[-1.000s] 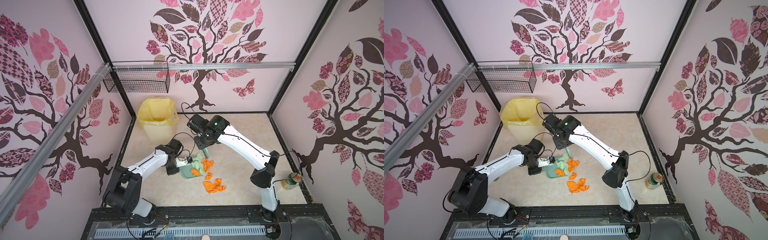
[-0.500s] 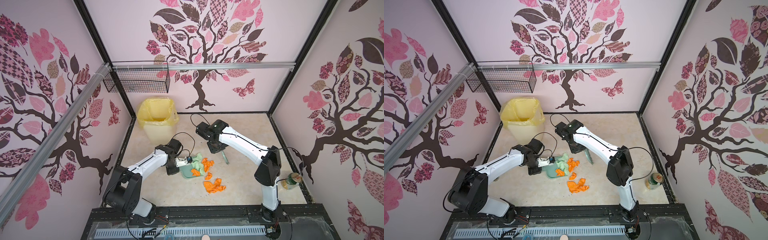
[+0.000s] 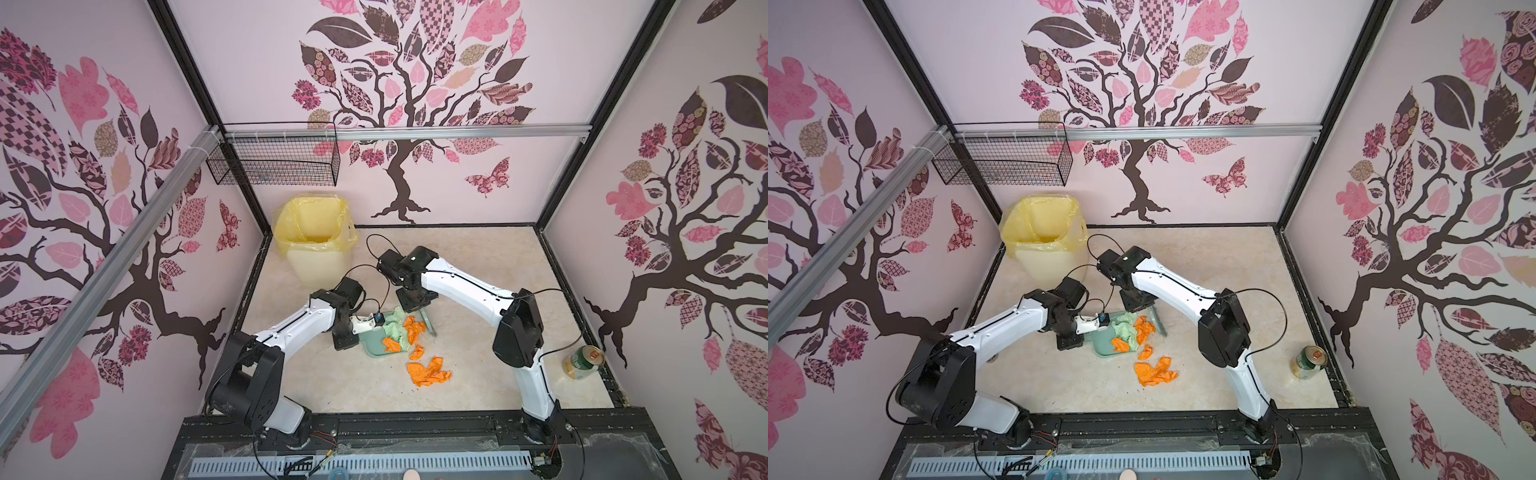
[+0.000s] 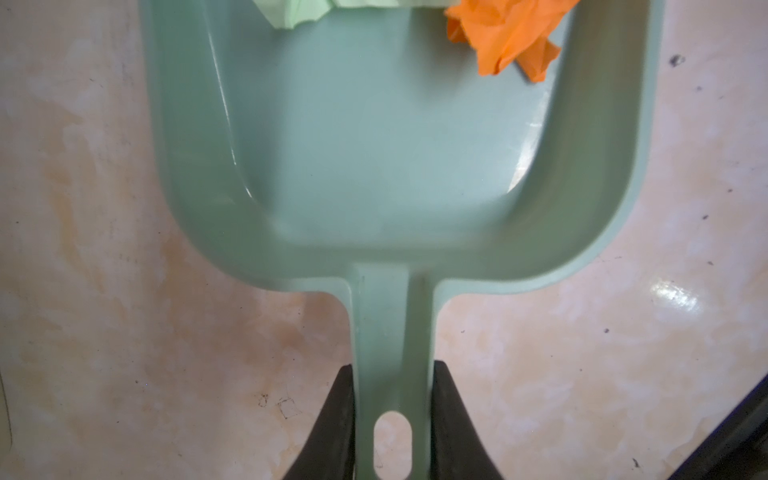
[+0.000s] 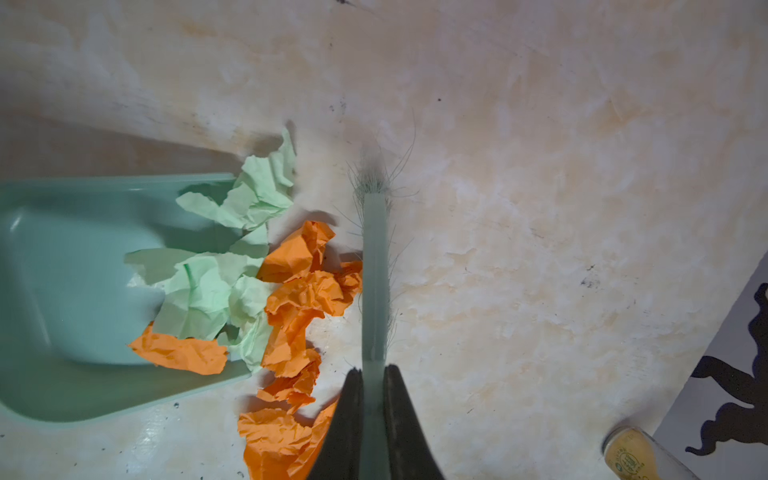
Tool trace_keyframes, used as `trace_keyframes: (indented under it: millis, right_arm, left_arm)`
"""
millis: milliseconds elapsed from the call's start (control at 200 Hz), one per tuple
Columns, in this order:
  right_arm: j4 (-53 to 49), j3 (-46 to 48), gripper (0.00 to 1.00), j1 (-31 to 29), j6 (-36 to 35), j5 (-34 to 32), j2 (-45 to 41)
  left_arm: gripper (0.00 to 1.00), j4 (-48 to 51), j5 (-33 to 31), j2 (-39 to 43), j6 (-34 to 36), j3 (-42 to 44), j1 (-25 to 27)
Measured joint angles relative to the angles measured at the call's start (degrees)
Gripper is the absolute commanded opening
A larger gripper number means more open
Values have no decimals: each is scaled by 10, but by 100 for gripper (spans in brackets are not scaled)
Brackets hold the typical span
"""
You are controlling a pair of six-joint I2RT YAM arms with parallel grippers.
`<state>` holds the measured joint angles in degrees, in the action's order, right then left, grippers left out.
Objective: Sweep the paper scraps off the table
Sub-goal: 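Sweep the scraps with the brush into the dustpan held by the left gripper, then lift the brush with the right gripper and move it back over remaining scraps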
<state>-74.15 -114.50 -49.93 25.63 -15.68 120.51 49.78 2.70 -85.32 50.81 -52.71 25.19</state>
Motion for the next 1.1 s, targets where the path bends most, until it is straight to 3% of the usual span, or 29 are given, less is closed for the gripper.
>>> trace_keyframes:
  millis: [665,1095]
  right_arm:
    - [-5,-141,0,-36,13,82,10]
    - [-62,-146,0,-4,9,18,-33]
  left_arm:
    - [0,-1,2,-1,0,0,-1]
    - [0,-52,28,-6,-14,23,-24]
